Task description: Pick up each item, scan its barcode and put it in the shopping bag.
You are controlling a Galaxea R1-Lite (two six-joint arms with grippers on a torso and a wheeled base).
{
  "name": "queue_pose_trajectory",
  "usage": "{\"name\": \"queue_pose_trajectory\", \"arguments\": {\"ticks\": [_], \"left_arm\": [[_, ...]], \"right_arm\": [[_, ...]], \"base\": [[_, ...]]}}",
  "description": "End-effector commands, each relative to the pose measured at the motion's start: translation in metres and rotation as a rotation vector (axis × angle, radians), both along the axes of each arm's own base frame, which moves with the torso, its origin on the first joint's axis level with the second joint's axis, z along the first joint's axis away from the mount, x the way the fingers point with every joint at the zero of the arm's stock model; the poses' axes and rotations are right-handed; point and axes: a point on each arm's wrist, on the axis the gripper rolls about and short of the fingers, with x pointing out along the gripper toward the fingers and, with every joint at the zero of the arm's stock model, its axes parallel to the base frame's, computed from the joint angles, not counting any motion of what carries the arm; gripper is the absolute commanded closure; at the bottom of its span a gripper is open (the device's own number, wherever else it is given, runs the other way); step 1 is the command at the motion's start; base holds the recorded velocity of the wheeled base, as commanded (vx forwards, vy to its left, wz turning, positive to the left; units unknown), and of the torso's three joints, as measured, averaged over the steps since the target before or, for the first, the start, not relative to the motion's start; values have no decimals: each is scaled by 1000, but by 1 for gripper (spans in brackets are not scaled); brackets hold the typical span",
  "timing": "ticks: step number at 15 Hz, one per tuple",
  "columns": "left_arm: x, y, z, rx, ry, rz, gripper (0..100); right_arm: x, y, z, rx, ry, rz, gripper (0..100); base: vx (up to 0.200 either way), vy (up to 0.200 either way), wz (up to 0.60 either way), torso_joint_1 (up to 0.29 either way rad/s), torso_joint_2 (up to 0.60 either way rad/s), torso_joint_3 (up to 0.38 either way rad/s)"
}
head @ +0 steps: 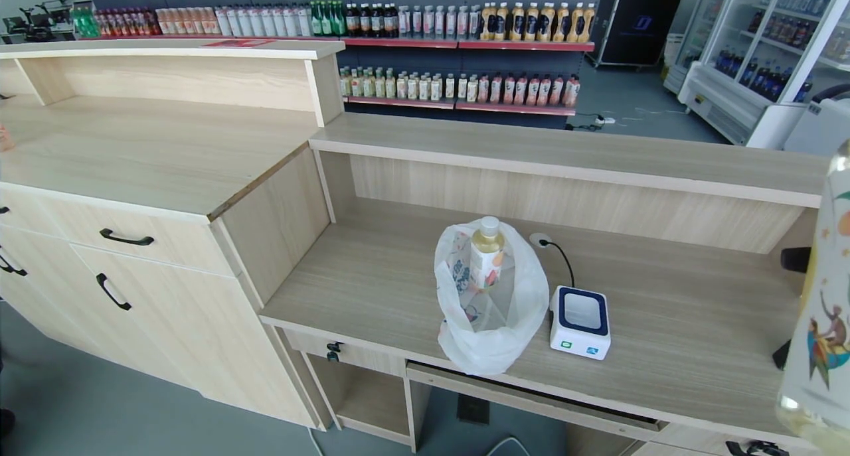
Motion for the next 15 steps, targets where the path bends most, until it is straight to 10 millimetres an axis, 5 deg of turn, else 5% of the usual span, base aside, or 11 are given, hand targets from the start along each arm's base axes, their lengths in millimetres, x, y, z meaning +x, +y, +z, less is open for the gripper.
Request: {"name": "queue_pose_trajectory", "arguments": {"ticks": [1, 15], "left_arm": [[0, 0, 0, 0, 0, 0, 0], [0, 0, 0, 0, 0, 0, 0]], "right_arm": [[-8, 2, 1, 0, -3, 34, 100], [-12, 4, -5, -3, 13, 54, 100]], "base": [[0, 0, 0, 0, 0, 0], [0, 0, 0, 0, 0, 0]]}}
